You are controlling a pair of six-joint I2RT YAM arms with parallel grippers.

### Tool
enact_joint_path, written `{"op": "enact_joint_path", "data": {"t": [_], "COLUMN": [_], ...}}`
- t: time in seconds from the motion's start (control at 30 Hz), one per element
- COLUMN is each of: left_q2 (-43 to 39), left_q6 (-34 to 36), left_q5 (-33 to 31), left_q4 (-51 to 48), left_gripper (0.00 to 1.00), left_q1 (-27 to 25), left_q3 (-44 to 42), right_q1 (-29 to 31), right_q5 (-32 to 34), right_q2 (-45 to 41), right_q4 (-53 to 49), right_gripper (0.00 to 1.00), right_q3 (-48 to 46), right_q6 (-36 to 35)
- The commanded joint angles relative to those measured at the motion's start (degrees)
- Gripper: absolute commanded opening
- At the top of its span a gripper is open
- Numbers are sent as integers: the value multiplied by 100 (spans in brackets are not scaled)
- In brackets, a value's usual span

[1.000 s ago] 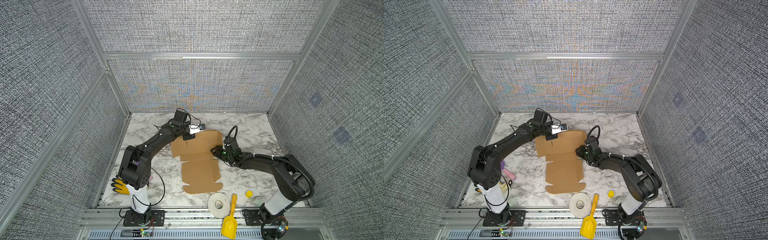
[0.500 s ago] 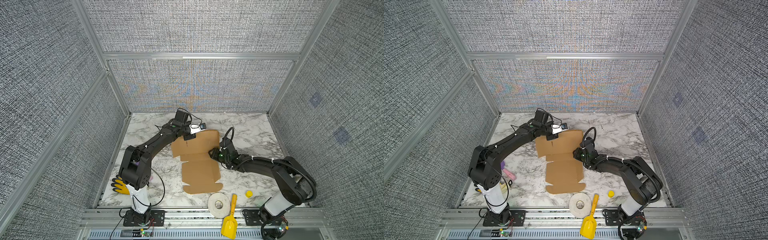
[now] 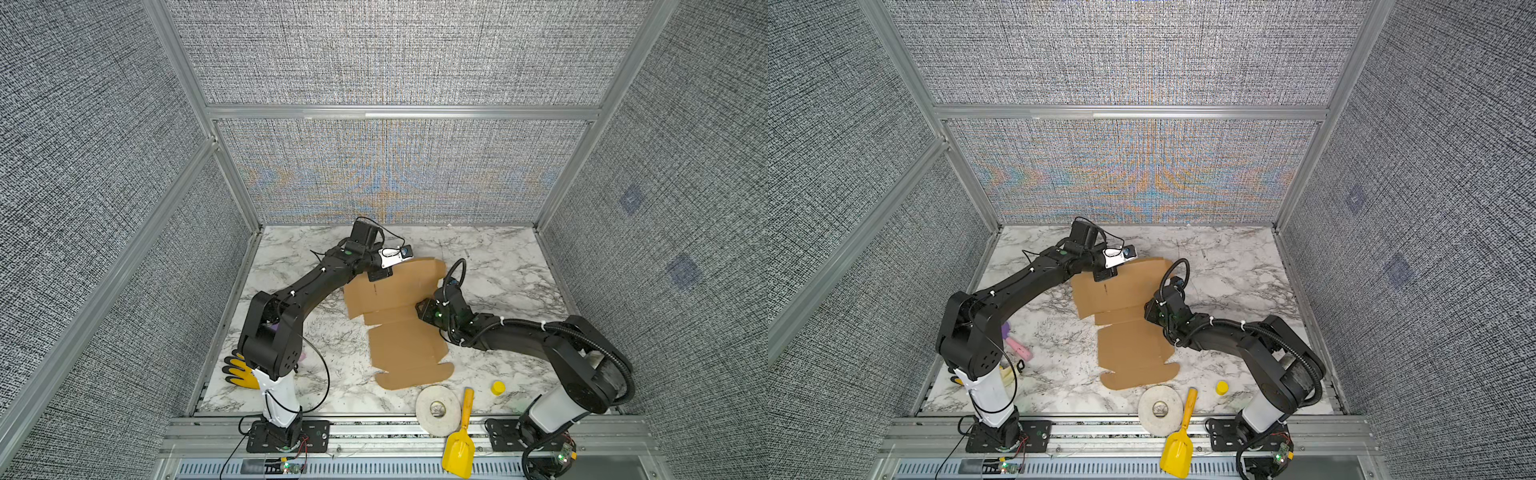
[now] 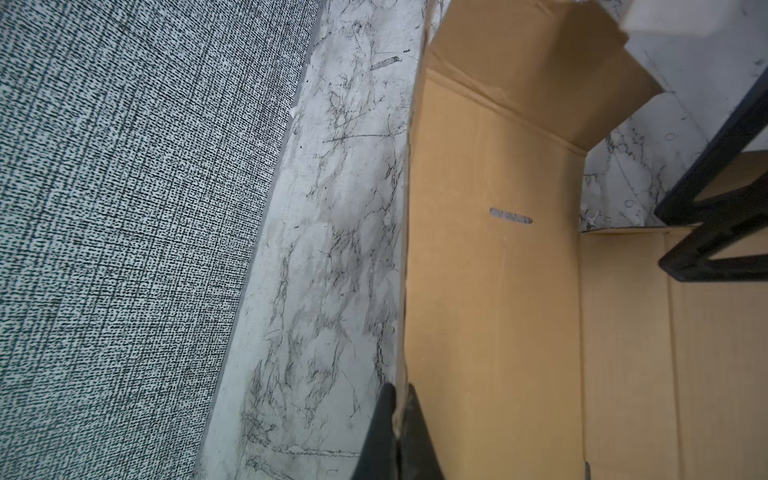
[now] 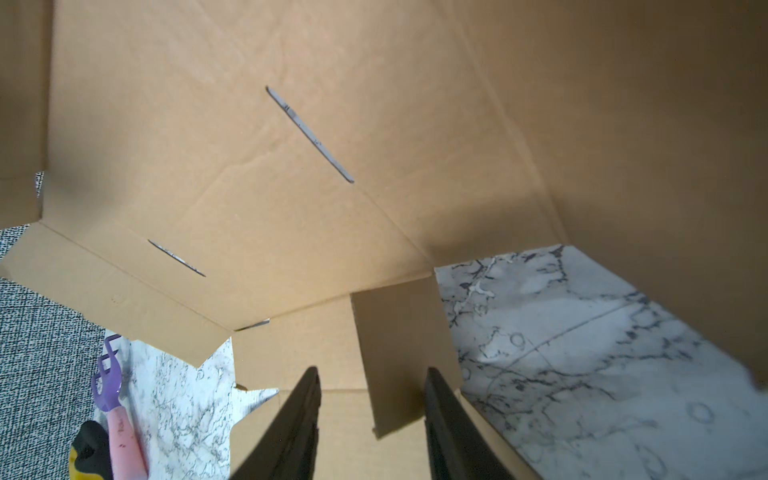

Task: Fold the paper box

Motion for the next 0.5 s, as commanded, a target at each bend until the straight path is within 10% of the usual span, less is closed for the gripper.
{"op": "enact_joint_path", "data": {"t": [0.0,0.47], "left_q2": [-55,-66], "left_q6": [-75,-124], "left_q5": [72,107], "left_q4": [-50,-29], "left_gripper": [1,1], "left_q1": [-6,-6], "left_q3": [-19,-18], "right_q1": [85,271], "right_q5": [144,182], "right_q2": [37,465], "right_q4": [66,-85], "right_gripper": [43,43], "right_q3": [81,236], "right_q6": [-11,-122]}}
